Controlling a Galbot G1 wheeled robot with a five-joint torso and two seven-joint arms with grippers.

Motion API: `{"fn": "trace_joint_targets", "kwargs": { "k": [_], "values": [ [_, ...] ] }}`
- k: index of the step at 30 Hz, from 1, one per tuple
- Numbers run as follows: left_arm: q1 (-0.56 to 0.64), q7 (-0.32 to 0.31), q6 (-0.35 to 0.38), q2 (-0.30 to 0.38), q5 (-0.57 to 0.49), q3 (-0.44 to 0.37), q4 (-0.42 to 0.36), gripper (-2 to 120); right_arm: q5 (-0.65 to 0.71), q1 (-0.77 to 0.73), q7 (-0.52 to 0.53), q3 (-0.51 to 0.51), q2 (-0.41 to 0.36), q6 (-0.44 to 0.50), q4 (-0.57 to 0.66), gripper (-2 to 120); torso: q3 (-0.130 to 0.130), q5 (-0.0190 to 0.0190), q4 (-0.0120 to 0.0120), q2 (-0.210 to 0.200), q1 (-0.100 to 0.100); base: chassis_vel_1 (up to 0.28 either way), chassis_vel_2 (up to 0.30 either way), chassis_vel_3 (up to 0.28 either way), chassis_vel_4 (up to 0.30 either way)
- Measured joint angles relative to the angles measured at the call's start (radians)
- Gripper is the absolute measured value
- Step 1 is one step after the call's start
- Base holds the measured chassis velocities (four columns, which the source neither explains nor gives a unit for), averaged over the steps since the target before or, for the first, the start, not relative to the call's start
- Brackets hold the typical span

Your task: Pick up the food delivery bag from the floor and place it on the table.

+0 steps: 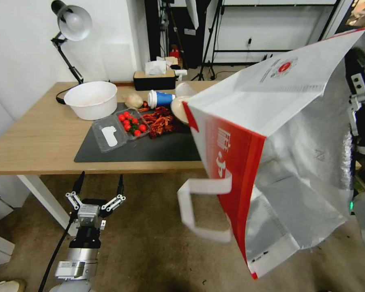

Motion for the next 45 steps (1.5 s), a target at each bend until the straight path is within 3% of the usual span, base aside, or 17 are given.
{"fn": "trace_joint_targets", "kwargs": {
  "k": [4, 23, 30, 45],
  "values": [
    [0.001, 0.0, 0.0, -0.005, 0.012, 0.009, -0.001, 100, 0.011, 0.041, 0.103, -0.012, -0.021, 0.0, -0.019, 0, 0.0, 0.0, -0.0001, 0.0, 0.0, 0.0, 0.0, 0.0, 0.0],
    [0.009, 0.0, -0.002, -0.024, 0.048, 0.034, 0.001, 100, 0.128, 0.251, 0.377, -0.079, -0.099, 0.002, -0.139, 0, 0.0, -0.0001, 0.0, 0.0, 0.0, 0.0, 0.0, 0.0, 0.0],
    [0.015, 0.0, -0.006, -0.032, 0.067, 0.043, 0.002, 100, 0.156, 0.367, 0.59, -0.15, -0.133, -0.062, -0.222, 0, 0.0, 0.0, 0.0, -0.001, 0.0, 0.0, 0.0, 0.0, 0.0],
    [0.022, -0.005, -0.011, -0.05, 0.096, 0.066, 0.003, 100, 0.18, 0.473, 0.607, -0.216, -0.155, -0.093, -0.398, 0, 0.0, 0.0001, 0.0, -0.001, 0.0, 0.0, 0.0, 0.0, 0.0]
  ]
}}
